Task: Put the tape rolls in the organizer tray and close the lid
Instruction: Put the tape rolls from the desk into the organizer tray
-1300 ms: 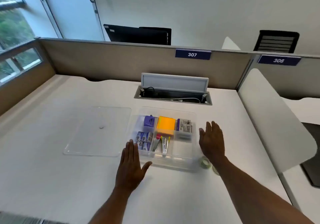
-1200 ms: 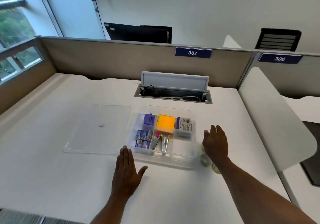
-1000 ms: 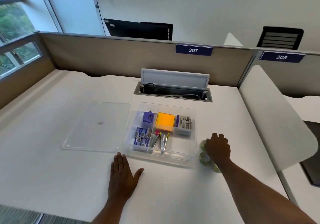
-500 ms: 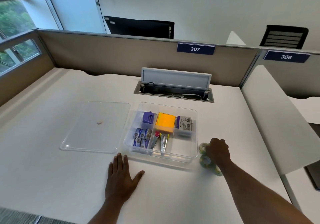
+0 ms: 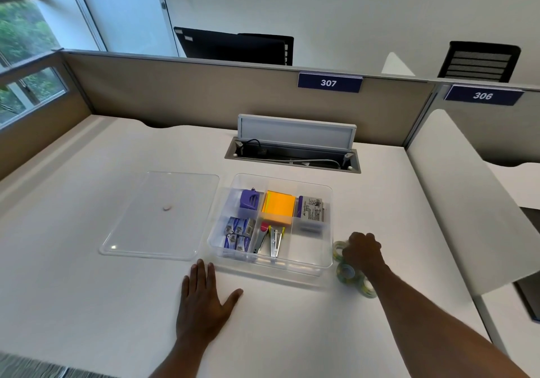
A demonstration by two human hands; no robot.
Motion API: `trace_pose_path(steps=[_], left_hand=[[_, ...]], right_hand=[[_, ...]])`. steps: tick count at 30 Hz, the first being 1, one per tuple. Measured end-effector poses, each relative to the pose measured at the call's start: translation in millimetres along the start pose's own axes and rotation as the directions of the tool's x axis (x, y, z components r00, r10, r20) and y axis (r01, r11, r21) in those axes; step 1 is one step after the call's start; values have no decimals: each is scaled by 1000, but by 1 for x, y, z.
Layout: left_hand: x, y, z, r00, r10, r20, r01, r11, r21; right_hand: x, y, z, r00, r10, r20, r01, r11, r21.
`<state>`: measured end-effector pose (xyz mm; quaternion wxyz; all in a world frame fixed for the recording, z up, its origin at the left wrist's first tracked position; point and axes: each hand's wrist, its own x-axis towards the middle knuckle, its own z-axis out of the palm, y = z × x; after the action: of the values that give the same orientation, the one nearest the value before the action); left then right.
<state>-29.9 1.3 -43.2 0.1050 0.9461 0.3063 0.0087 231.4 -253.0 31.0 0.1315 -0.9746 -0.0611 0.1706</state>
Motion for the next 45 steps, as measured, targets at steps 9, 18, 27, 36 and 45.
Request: trace_pose_path(steps=[9,18,27,36,45], left_hand=[[-1,1,-1,1000,-4,-6,4,1000,1],[-1,1,-4,1000,-9,9,9,1000,10],[5,3,-11,972,226,63,-225,974,-14],[7,-3,-5,975,218,52,-217,976,-13],[8,-4,-3,973,227,33,-227,974,-15]], right_hand=[[1,-16,-12,947,-143,-288,147,989,-7],[-17,-85,-14,877,-481,13,480,876,43],[-21,-82,19,884,-463,59,467,879,-92],[-15,-88,26,894,-445,57,449,885,-125],[-21,-90,23,893,-377,-248,378,925,-44]])
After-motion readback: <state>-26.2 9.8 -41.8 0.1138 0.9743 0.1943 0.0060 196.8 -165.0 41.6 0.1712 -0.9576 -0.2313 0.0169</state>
